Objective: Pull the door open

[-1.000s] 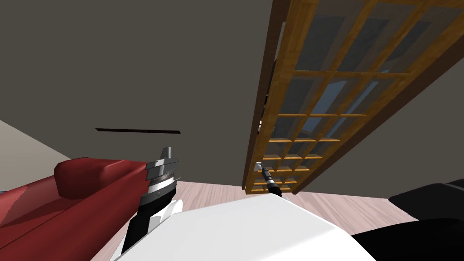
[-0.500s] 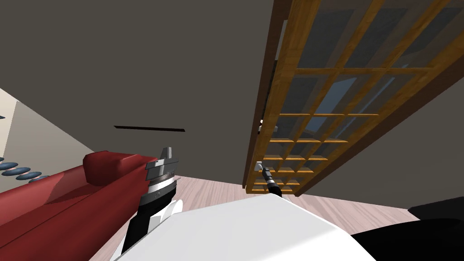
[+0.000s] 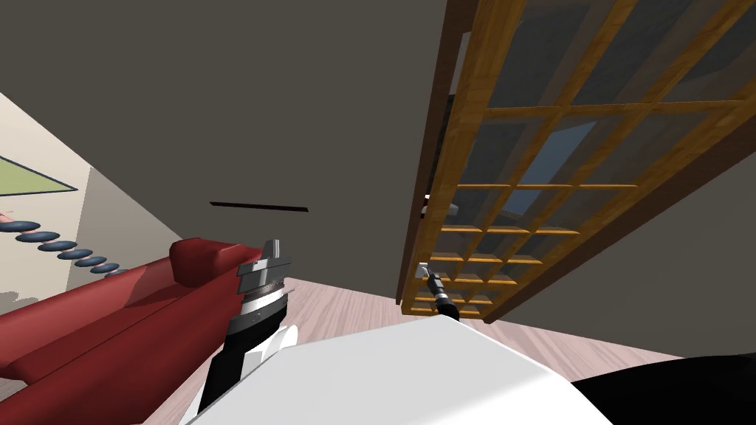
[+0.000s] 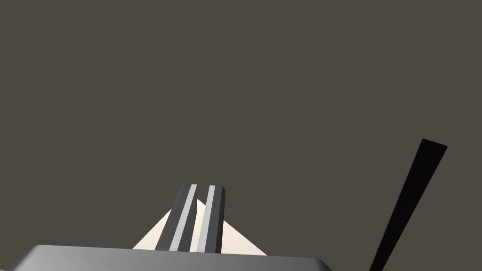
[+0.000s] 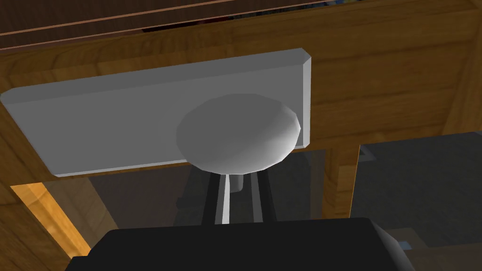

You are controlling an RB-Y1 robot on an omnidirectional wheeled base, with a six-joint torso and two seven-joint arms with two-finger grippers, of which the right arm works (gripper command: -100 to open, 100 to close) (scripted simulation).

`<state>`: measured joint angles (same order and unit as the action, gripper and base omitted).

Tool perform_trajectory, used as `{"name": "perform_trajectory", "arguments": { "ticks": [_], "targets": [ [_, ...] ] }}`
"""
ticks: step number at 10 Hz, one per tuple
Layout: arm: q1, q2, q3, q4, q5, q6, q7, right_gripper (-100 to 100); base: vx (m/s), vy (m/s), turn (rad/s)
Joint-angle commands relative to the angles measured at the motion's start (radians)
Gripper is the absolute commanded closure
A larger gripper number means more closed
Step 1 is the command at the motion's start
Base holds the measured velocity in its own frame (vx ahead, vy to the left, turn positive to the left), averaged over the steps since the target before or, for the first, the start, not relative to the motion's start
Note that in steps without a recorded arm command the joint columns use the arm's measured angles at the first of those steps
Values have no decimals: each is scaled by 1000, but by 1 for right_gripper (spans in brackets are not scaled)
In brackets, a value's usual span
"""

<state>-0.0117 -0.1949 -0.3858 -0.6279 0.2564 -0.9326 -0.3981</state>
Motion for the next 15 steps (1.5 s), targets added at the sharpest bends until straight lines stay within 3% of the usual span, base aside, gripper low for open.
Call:
{"name": "perform_trajectory", "arguments": {
  "ticks": [1, 3, 4, 15],
  "targets": [
    [-7, 10, 7, -4, 2, -8, -31, 100, -45, -17, 60],
    [-9, 13, 0, -4, -2, -5, -72, 100, -48, -21, 66],
    [-14, 5, -6, 18, -17, 3, -103, -100, -51, -21, 32],
    [-62, 28, 18, 57, -102, 12, -373, -100, -61, -3, 31]
  ]
}}
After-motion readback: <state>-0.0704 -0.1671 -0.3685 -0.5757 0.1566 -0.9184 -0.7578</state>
